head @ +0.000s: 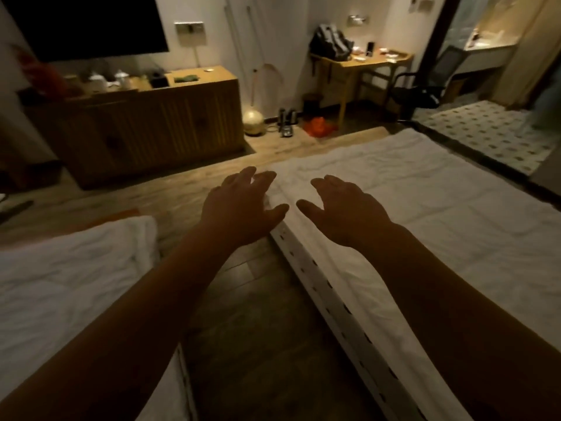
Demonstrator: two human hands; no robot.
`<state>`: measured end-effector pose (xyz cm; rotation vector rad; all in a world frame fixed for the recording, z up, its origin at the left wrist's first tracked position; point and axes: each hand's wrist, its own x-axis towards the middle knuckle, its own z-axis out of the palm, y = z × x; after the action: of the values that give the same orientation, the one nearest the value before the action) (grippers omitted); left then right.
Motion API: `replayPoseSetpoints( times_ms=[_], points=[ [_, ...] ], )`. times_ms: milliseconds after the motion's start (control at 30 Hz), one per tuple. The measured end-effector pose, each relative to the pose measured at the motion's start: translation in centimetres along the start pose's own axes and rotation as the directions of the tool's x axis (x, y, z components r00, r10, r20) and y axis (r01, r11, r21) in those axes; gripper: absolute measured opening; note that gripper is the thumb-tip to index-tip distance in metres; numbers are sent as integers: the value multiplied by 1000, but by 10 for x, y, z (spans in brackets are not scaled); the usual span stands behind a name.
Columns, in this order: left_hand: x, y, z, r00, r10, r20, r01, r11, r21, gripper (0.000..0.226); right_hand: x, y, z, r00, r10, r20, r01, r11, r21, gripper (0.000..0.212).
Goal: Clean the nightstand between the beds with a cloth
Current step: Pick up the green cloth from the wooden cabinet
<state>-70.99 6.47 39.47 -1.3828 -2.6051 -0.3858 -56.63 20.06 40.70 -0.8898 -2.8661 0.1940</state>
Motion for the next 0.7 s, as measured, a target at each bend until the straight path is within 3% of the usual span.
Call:
replayPoseSetpoints(
  times_ms=[300,700],
  points=[
    [34,-96,9,989,-147,22,146,989,31,78,115,-70,49,975,-218,36,217,976,22,77],
    [185,-131,54,954,-292,62,290,956,42,76,318,-42,80,933,-356,60,355,934,31,75]
  ],
)
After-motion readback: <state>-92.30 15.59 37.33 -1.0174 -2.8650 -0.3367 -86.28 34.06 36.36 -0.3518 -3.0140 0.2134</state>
